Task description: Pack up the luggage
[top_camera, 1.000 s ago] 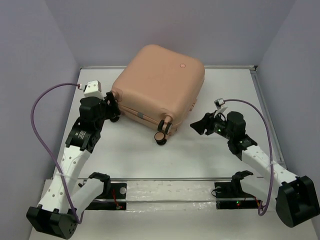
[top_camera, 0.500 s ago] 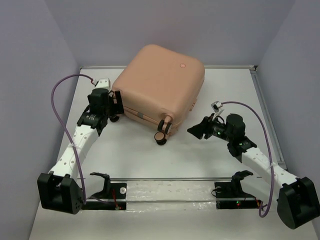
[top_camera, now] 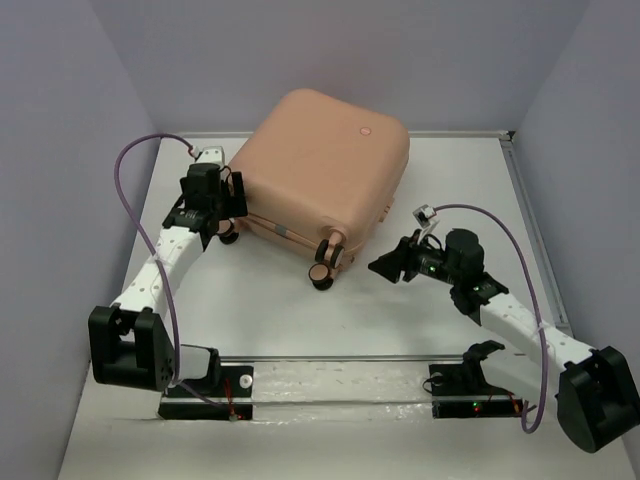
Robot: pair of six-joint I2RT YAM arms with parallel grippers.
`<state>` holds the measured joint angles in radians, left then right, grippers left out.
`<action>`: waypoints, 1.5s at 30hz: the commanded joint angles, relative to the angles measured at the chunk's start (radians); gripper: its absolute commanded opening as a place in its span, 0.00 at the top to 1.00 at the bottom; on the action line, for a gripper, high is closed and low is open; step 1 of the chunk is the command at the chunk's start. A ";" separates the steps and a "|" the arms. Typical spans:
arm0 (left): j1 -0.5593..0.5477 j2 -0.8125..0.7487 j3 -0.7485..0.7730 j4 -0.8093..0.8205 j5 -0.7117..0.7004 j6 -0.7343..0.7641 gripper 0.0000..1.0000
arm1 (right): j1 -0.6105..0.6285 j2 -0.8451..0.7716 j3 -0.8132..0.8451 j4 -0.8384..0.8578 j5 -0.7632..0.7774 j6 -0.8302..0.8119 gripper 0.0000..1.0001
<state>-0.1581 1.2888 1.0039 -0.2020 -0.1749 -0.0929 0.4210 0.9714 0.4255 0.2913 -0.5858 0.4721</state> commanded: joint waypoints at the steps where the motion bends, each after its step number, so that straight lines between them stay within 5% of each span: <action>1: 0.028 0.015 0.050 0.070 0.051 0.019 0.12 | 0.025 -0.017 0.019 0.040 -0.016 0.000 0.41; 6: 0.042 0.040 0.039 0.090 0.147 0.016 0.26 | 0.047 -0.017 0.022 0.038 -0.041 0.002 0.41; 13: 0.043 0.041 0.042 0.096 0.268 -0.005 0.86 | 0.067 0.084 -0.044 0.190 -0.115 -0.010 0.48; 15: 0.043 0.021 0.041 0.096 0.297 -0.013 0.94 | 0.067 0.119 -0.053 0.221 -0.092 -0.036 0.49; 22: 0.043 -0.051 0.033 0.093 0.411 -0.065 0.94 | 0.067 0.209 -0.048 0.265 0.096 -0.092 0.43; 31: 0.042 -0.137 -0.020 0.104 0.495 -0.122 0.94 | 0.067 0.345 -0.013 0.448 0.129 -0.079 0.43; 41: 0.020 -0.161 -0.036 0.069 0.434 -0.114 0.94 | 0.067 0.369 -0.027 0.486 0.227 -0.112 0.45; 43: 0.000 -0.181 -0.030 0.032 0.295 -0.091 0.82 | 0.067 0.359 -0.031 0.457 0.256 -0.116 0.46; 45: -0.030 -0.218 -0.045 0.021 0.221 -0.076 0.59 | 0.067 0.331 -0.047 0.448 0.294 -0.127 0.46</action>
<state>-0.1471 1.1305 0.9741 -0.1501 0.1993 -0.2001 0.4801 1.3357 0.3775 0.6567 -0.4118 0.3927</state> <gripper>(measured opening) 0.260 0.541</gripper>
